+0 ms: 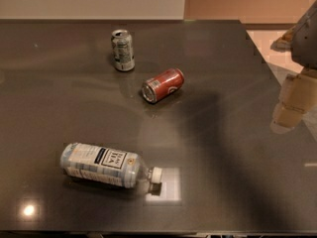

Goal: Place coke can upright

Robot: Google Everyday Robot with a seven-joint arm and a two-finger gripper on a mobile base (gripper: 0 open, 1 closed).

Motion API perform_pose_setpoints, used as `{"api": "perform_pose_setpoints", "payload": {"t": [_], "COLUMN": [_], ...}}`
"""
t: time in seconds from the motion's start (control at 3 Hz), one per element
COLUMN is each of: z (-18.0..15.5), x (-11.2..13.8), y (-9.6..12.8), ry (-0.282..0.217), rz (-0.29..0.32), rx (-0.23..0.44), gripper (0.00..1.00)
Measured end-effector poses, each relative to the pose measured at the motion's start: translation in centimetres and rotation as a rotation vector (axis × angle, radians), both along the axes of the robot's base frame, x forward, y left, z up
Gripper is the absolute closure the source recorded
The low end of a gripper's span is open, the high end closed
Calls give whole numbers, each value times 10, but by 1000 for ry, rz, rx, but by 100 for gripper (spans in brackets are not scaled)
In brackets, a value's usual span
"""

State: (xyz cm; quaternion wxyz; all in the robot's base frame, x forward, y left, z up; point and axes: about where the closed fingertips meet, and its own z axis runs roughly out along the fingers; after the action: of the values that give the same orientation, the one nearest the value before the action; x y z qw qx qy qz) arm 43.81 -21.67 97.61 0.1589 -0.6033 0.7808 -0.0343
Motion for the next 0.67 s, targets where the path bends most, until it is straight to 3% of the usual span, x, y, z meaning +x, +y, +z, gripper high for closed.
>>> {"api": "perform_pose_setpoints", "payload": {"t": [0.67], "z": [1], "x": [8], "y": [5], "ry": [-7], "rz": [24], "rx": [4], "gripper": [0]}}
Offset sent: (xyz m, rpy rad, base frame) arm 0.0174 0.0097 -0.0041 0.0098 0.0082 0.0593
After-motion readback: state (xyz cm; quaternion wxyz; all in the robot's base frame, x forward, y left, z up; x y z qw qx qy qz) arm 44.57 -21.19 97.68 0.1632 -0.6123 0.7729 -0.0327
